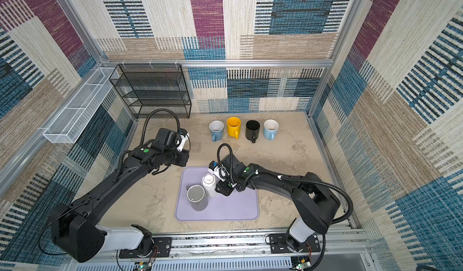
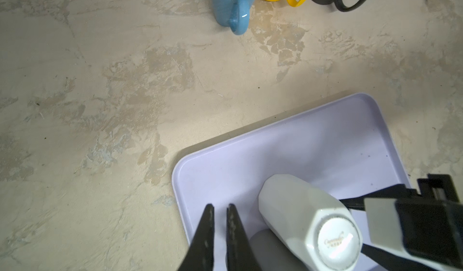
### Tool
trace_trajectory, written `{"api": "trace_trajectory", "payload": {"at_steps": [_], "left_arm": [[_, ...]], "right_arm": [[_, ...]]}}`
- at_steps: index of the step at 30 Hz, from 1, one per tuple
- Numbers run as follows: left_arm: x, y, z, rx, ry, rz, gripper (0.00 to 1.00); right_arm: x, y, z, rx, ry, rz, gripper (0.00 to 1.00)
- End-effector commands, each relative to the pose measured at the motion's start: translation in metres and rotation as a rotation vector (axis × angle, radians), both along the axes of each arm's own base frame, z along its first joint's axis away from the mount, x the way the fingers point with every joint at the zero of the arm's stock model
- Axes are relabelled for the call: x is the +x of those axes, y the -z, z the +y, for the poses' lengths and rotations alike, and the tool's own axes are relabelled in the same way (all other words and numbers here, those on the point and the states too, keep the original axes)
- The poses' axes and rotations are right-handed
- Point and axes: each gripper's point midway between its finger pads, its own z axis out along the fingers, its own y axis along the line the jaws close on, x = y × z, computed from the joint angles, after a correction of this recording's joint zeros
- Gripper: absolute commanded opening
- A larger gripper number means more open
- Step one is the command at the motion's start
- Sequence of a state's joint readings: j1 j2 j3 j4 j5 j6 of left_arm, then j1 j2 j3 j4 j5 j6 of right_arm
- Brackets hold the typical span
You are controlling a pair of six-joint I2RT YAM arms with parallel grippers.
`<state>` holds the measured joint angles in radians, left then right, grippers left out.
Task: Turn the mug right side up
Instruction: Rotate the mug on the tray.
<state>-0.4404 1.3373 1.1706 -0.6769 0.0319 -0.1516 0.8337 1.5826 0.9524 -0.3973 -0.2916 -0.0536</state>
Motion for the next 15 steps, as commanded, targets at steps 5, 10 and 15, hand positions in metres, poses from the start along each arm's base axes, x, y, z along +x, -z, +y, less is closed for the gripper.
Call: {"api": "trace_trajectory", "payload": {"at_steps": [5,10,15], "left_arm": [[-0.001,-0.002,0.006,-0.030,-0.034,-0.010,0.14],[-0.002,0.001,0.010,-0.040,-0.041,-0.009,0.14],[-0.004,0.002,0.011,-0.045,-0.042,-0.007,0.14]], "right_arm": [[0.008,0.007,-0.004,-0.119,-0.015,-0.041,0.41],[0.014,0.005,-0.002,-0.157,-0.043,-0.073,0.42],[0.018,0.005,0.001,-0.198,-0.087,-0.115,0.42]]}}
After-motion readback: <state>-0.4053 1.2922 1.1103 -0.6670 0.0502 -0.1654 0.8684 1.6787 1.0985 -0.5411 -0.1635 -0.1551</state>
